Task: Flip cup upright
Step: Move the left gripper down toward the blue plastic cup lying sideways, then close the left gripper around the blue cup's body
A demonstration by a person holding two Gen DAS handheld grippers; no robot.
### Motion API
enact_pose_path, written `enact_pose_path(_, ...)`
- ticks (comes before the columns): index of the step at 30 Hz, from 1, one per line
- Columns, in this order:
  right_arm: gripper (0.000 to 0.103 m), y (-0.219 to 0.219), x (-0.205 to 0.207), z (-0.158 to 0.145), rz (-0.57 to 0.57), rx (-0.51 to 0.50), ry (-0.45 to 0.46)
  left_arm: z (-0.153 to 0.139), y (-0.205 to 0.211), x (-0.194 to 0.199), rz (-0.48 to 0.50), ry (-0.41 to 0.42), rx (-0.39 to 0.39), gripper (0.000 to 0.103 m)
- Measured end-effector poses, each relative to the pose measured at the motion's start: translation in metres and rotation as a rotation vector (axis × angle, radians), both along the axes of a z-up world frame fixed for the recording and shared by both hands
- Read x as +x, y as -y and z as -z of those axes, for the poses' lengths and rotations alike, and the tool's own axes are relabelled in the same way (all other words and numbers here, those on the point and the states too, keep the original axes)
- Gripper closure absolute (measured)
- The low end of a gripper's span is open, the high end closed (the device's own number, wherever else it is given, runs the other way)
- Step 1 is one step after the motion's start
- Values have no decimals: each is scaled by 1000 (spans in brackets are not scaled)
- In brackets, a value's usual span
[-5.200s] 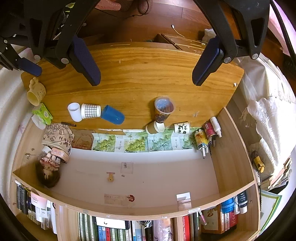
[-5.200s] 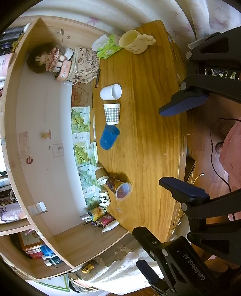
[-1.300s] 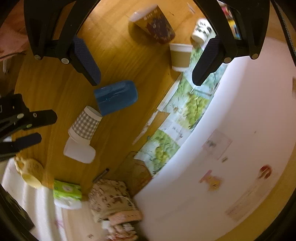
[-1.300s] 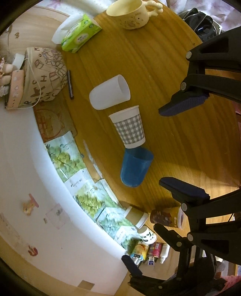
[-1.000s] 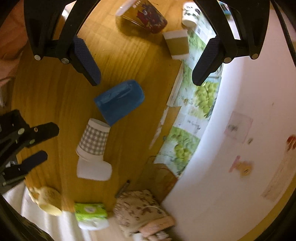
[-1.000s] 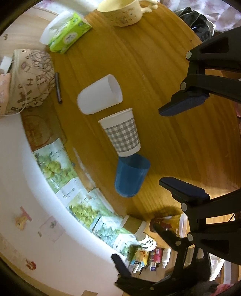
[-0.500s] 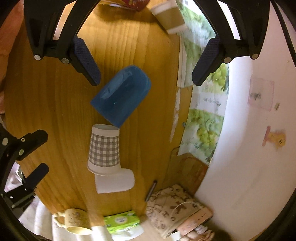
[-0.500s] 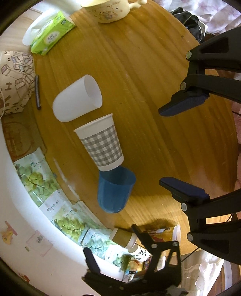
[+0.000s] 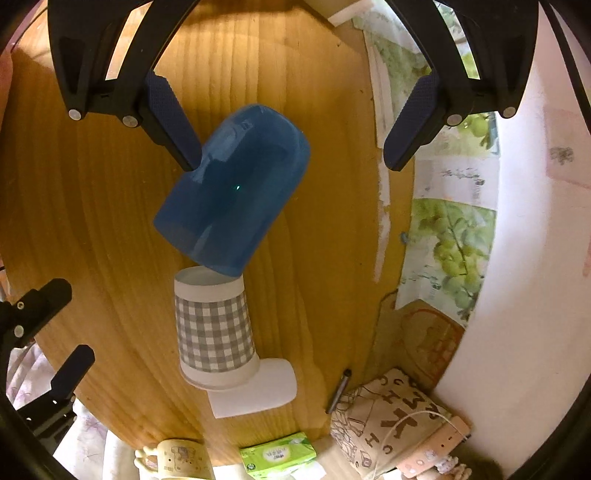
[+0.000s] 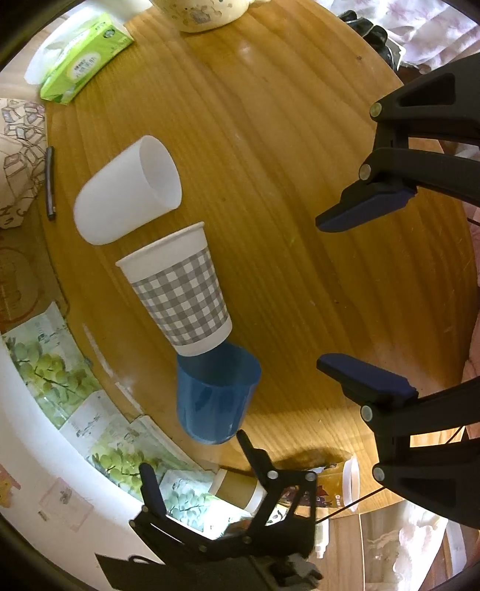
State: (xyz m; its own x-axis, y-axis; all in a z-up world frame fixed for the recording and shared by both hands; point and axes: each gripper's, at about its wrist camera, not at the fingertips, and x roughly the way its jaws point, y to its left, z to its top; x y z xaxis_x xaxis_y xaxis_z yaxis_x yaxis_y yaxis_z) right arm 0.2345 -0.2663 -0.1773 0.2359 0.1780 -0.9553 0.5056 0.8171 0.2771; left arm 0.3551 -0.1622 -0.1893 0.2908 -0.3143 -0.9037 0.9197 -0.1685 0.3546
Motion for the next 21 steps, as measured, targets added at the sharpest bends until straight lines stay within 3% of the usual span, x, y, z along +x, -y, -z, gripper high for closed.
enact_pose_path(13,34,-1,3,12,2,17,-38,9,9,-3,193,-74,-2,4)
enact_pose_path(21,34,1,4,16,13,21,-52,20,16,-4,235,-124,48,4)
